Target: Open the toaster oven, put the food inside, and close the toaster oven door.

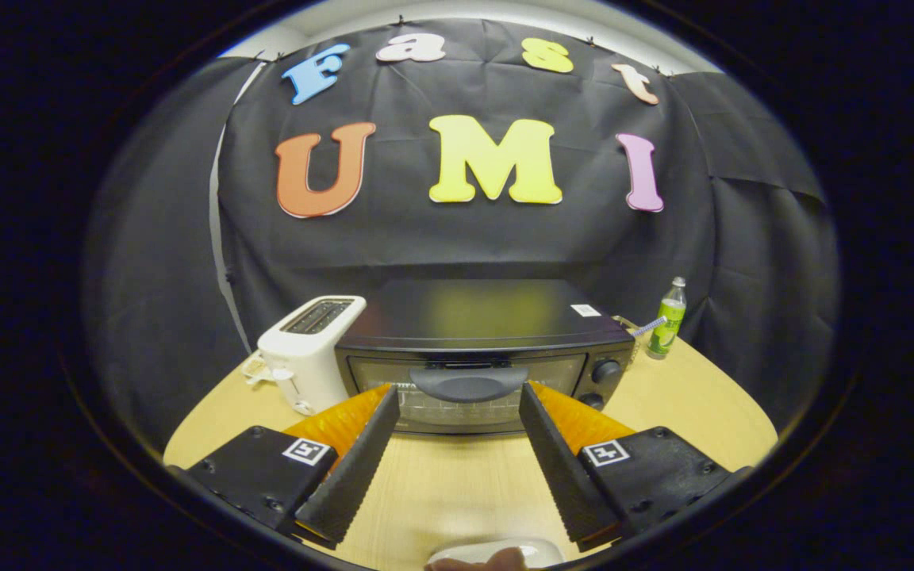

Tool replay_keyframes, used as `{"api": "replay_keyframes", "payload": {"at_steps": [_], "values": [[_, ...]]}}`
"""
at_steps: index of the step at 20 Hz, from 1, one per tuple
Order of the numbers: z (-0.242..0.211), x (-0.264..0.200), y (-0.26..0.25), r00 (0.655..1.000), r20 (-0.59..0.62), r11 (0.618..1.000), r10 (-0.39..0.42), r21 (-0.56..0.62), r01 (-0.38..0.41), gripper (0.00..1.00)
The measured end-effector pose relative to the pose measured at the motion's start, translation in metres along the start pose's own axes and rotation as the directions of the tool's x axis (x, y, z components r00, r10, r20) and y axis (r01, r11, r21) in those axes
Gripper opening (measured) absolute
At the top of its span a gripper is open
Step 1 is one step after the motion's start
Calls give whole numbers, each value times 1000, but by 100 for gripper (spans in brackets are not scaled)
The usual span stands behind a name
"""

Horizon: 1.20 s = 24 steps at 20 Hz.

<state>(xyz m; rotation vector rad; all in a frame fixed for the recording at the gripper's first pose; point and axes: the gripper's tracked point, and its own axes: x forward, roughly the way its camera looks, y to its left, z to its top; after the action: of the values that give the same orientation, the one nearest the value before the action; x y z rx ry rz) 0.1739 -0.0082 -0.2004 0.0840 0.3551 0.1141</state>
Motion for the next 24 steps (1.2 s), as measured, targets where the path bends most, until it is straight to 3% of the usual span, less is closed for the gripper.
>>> {"api": "replay_keyframes", "payload": {"at_steps": [6, 12, 16, 24], "values": [[51, -108, -11, 991, 131, 999, -18, -31, 23, 100], [50, -188, -17, 987, 159, 999, -17, -31, 23, 100], [26, -220, -17, 986, 165, 998, -12, -51, 21, 100], [29, -243, -12, 961, 271, 996, -49, -64, 69, 100]]}}
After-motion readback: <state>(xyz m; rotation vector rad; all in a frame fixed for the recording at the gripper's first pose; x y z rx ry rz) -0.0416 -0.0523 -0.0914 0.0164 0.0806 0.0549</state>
